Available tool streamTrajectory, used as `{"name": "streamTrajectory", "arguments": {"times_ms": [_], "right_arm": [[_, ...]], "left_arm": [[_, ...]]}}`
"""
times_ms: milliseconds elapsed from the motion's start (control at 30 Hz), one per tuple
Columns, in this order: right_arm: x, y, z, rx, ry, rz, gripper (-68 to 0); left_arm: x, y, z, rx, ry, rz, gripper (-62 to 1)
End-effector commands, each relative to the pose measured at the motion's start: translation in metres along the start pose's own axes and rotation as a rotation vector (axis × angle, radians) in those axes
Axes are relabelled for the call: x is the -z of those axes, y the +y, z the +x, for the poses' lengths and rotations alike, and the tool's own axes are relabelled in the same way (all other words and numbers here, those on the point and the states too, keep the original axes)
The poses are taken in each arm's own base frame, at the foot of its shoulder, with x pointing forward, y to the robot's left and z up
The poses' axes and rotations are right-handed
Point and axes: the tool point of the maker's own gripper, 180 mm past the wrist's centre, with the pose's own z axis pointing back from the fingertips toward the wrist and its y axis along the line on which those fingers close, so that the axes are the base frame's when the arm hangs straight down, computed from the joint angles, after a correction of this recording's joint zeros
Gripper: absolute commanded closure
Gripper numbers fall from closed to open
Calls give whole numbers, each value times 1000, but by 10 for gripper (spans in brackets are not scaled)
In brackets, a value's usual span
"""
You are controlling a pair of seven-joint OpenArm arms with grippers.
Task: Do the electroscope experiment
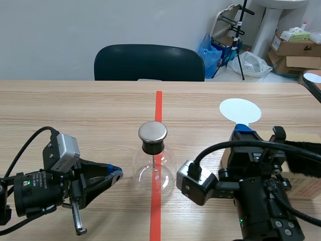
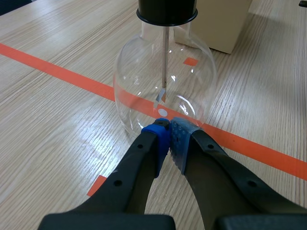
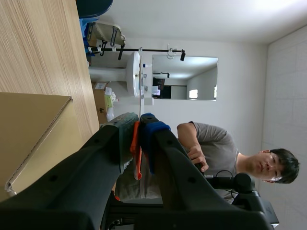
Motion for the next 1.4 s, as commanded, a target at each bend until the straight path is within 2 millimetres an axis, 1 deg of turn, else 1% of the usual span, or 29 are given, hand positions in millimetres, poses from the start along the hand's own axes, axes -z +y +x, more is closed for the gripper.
{"name": "streamTrajectory", "arguments": {"times_ms": [0, 133, 267, 467, 600, 900, 1000, 1067, 1133, 1233, 1367], "right_arm": [[5, -12, -2, 4, 1, -44, -10], [5, -13, -1, 7, -7, -48, -11], [4, -21, 0, 29, -10, -87, -11], [-2, -25, -5, 24, -19, -88, -11], [-9, -27, -12, 24, -33, -99, -11], [-31, -30, -29, 21, -72, -134, -10], [-35, -29, -38, 27, -71, -126, -10], [-38, -27, -43, 33, -73, -123, -10], [-40, -26, -47, 40, -76, -122, -9], [-44, -24, -52, 51, -79, -119, -8], [-50, -19, -58, 62, -81, -112, -9]], "left_arm": [[1, 3, 8, 3, -32, 6, -29], [1, 3, 8, 3, -32, 6, -30], [1, 3, 8, 3, -32, 6, -29], [1, 3, 8, 3, -32, 5, -30], [1, 2, 7, 0, -31, 5, -30], [-4, 0, 4, -6, -30, 17, -29], [-11, -8, -3, -22, -20, 12, -29], [-21, -16, -3, -34, -29, 12, -29], [-32, -23, 1, -38, -55, 15, -29], [-47, -35, 16, -20, -86, 13, -29], [-62, -55, 48, 36, -127, 0, -29]]}}
